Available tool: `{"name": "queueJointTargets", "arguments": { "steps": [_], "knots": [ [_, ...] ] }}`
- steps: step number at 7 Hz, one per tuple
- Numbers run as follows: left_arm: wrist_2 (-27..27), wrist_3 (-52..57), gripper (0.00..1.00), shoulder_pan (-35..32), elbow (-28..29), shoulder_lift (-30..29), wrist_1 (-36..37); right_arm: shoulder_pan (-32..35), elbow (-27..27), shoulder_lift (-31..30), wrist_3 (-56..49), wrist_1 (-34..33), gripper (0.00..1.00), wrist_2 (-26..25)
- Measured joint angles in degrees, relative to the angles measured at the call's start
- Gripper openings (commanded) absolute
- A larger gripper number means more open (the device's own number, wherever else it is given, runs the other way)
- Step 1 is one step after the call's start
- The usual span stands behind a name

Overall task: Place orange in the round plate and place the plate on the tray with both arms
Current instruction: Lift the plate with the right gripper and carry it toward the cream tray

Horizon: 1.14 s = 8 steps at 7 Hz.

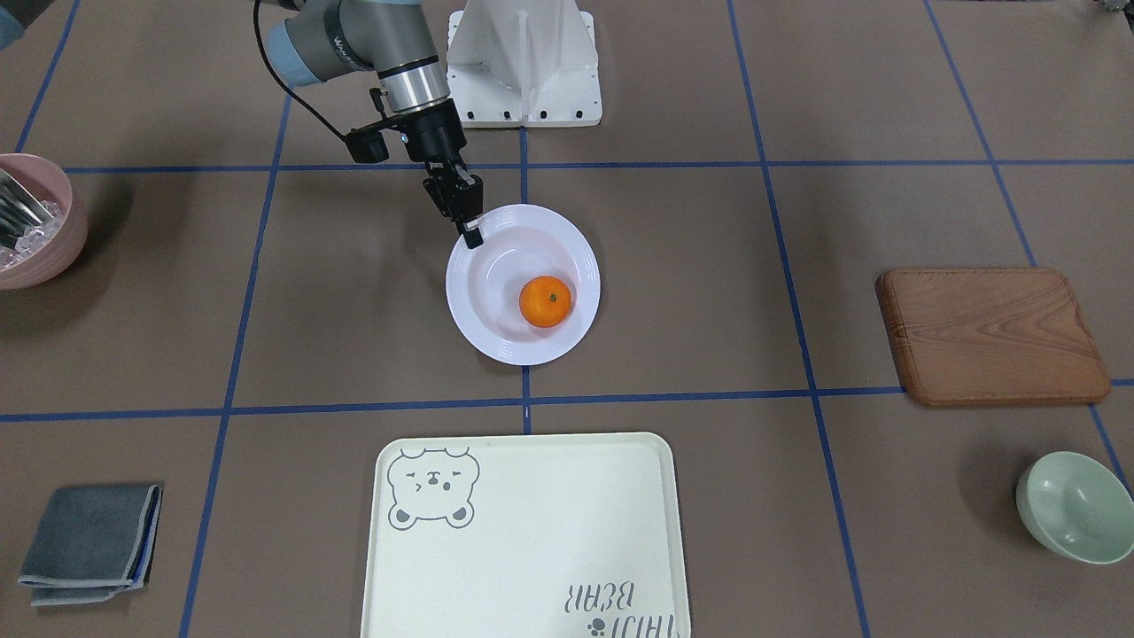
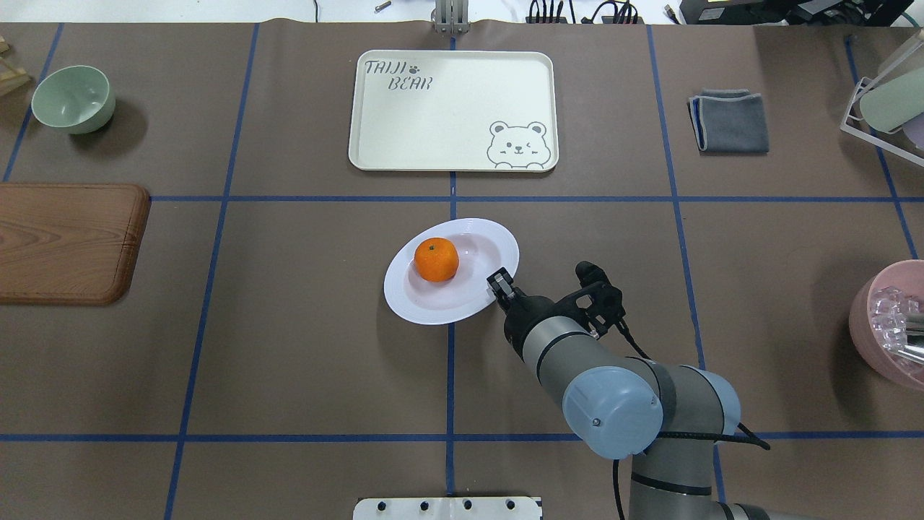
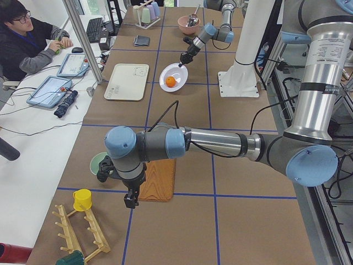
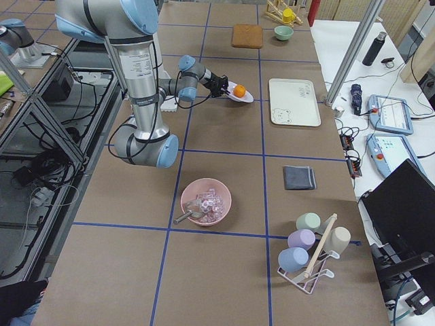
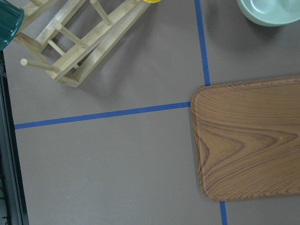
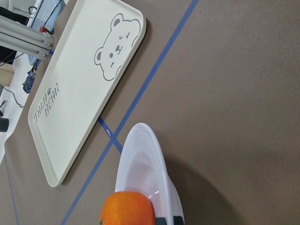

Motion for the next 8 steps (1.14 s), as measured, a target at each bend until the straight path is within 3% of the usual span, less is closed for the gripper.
{"name": "queueJointTargets", "arguments": {
  "steps": [5, 8],
  "knots": [
    [0.0, 0.0, 0.99, 0.0, 0.1, 0.0, 0.0, 1.3, 4.4, 0.3, 0.1, 0.5, 0.0, 0.0],
    [0.0, 0.0, 0.99, 0.0, 0.1, 0.0, 0.0, 4.2, 5.1, 0.5, 0.1, 4.0, 0.0, 0.1]
  ]
}}
